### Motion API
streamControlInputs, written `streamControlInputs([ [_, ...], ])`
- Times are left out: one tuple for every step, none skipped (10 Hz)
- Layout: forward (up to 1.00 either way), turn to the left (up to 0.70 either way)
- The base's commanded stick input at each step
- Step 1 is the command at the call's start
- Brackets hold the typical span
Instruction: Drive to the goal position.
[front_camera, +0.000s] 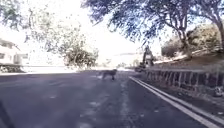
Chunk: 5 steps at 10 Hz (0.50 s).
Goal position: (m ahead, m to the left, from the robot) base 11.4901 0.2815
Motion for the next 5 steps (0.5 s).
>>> streamControlInputs([
  [0.50, 0.00],
  [0.50, 0.00],
  [0.50, 0.00],
  [0.50, 0.00],
  [0.50, 0.00],
])
